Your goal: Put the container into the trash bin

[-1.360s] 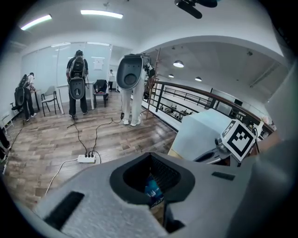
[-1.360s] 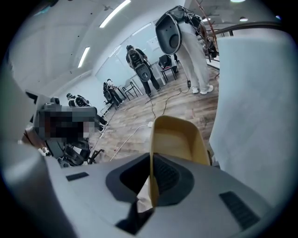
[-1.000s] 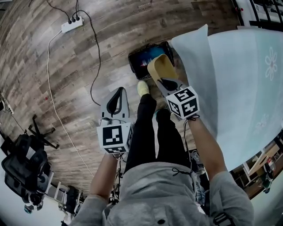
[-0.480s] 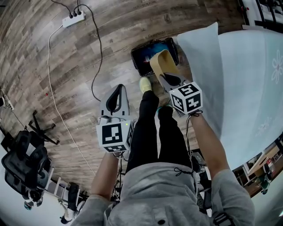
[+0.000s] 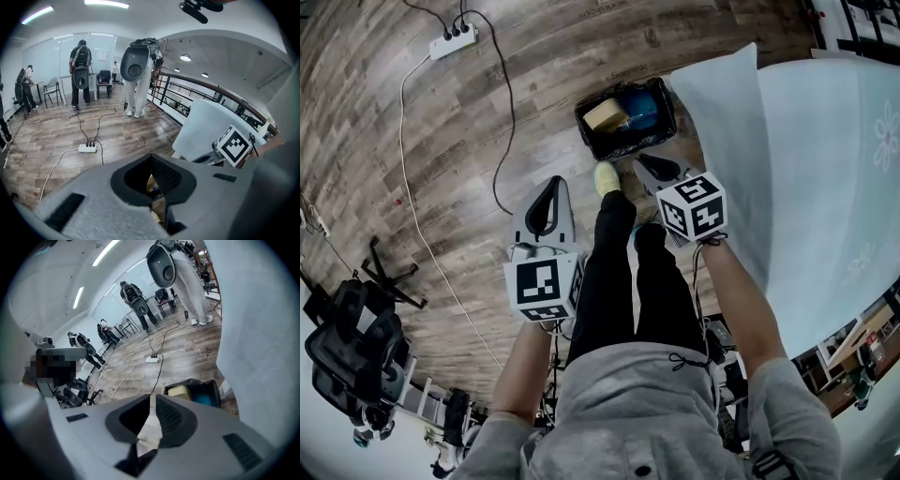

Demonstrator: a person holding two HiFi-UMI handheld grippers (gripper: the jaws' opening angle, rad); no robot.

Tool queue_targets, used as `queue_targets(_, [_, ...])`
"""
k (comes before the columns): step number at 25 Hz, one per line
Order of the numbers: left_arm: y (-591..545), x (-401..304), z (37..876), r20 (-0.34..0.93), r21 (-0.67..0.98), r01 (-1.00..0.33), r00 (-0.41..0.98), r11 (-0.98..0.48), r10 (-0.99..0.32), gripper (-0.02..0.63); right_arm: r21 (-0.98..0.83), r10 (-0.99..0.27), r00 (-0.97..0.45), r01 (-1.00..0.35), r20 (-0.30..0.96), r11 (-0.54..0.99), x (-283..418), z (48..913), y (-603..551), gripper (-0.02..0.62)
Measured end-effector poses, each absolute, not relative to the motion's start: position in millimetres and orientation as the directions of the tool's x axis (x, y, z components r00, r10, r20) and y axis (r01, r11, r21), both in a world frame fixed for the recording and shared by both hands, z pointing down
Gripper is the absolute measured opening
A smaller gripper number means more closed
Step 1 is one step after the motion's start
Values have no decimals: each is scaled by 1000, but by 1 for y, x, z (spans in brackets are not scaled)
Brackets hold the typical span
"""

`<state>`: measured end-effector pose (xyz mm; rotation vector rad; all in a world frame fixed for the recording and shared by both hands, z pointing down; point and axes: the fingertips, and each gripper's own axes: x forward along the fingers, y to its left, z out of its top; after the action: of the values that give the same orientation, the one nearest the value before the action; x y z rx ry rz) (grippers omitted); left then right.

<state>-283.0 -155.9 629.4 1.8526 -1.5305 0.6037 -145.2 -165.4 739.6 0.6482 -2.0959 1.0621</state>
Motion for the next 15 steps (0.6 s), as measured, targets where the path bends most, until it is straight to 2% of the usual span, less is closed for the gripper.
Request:
queue_targets(8, [-159,-277,614,690,182,-975,222,-131,-689,20,-462,-170,-622,-712,764,528,-137,724,-163,40])
queue_targets(15, [-167,-264,586,660,171,-972,235,-161,-714,20,-448,-261,-642,-719,721,531,-137,680,-177,35])
